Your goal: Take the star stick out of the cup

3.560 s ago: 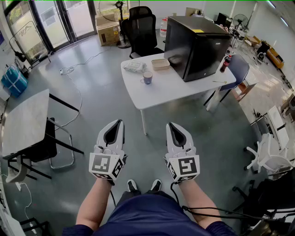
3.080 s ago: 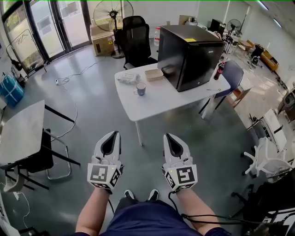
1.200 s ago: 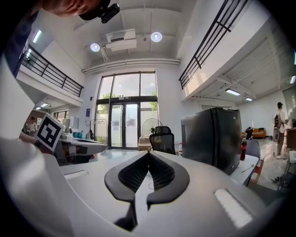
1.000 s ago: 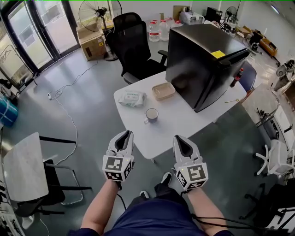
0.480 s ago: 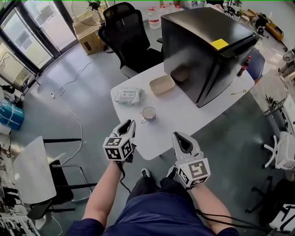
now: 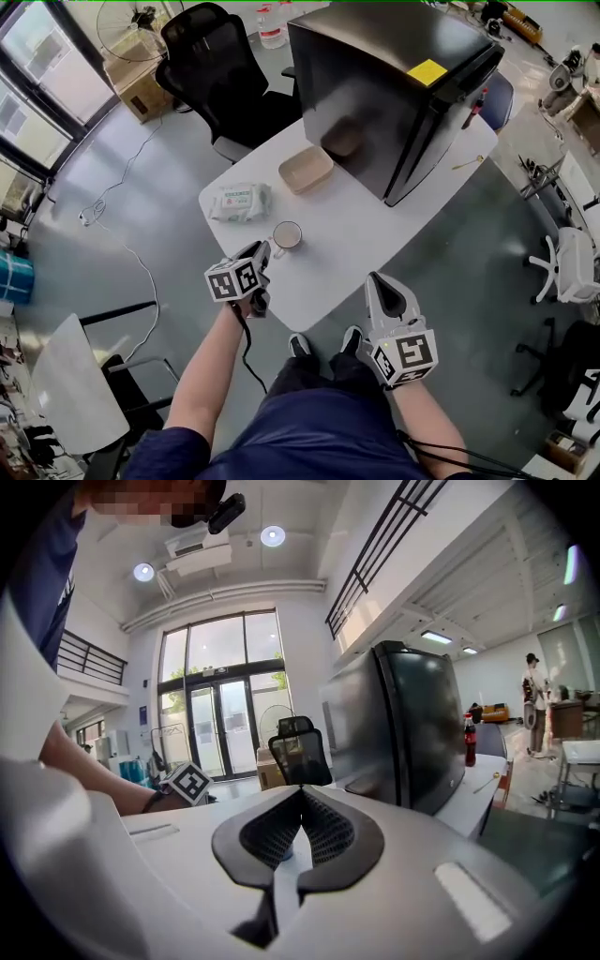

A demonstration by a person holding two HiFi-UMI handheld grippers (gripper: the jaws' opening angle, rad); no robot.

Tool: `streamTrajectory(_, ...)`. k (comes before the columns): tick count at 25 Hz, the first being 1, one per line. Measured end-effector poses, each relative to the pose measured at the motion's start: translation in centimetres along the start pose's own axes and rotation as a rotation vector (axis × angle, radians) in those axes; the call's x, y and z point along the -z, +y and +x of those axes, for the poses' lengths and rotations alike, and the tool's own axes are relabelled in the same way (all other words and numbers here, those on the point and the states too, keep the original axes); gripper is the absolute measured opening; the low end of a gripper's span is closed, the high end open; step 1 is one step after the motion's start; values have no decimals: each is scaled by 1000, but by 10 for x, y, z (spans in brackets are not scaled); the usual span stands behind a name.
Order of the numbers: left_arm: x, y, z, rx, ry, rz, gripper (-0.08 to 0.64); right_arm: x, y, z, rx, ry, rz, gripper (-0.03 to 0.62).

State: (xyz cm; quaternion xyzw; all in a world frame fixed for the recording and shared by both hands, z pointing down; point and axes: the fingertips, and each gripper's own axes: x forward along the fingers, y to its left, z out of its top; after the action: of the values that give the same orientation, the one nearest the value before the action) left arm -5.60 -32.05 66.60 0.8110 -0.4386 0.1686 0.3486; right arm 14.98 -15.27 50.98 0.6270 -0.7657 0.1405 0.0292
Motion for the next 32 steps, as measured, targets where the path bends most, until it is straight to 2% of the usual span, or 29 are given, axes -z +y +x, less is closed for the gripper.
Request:
streamTrajectory(5,7,4,25,43,38,-128,46,7,-9,-4,63,-2,23,7)
streamTrajectory(9,9,5,37,61,51,-190,46,5,-8,-7,73,-5,19,8)
streamTrajectory(15,12,5,45,36,66,-170,43,9,-17,-12,98,3,25,8)
streamTrajectory(17,12,5,45,32,67,-176,11,10,-19,-11,100,2,29,6)
streamTrajectory(32,0,-1,12,62,-4,-195,9,5,4,11,20,11,2,8)
